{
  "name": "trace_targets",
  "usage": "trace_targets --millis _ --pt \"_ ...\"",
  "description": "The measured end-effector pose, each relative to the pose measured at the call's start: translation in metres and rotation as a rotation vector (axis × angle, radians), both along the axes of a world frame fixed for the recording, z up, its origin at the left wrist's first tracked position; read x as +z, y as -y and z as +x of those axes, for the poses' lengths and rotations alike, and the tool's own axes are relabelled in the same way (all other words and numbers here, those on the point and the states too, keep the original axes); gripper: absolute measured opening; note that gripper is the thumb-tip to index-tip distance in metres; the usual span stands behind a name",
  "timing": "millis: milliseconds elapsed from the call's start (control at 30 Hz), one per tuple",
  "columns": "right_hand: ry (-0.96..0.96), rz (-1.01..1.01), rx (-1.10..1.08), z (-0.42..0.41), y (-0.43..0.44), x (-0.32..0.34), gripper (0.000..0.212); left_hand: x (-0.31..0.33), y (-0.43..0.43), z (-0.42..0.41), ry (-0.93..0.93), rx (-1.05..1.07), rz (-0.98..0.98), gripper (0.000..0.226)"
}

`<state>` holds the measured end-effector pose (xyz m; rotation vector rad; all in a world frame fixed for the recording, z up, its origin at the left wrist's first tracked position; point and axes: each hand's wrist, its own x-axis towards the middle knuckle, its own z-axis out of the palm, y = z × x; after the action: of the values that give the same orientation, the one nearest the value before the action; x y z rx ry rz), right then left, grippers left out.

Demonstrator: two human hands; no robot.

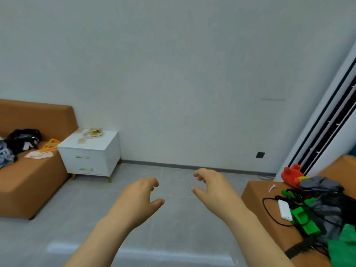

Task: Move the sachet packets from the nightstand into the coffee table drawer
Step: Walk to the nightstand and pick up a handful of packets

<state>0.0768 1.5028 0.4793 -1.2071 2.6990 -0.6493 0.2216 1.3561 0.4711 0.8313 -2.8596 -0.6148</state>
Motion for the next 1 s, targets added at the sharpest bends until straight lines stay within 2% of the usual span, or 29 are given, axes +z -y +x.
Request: trace_targets --millis 300,767,1000 --pt "-0.012 -0.007 0.162 -0.056 0.147 -0.001 0.040 -0.004 0.126 -0.036 -0.011 0.135 0.029 0.047" --pt "0.009 -0.074 0.390 -0.202 0.375 0.011 0.041 0.003 0.316 -0.159 -0.038 0.378 -0.040 0.043" --pt "0.044 -0.036 0.488 -0.228 0.479 -0.006 0.040 -0.014 0.404 -0.178 -0.017 0.485 0.010 0.043"
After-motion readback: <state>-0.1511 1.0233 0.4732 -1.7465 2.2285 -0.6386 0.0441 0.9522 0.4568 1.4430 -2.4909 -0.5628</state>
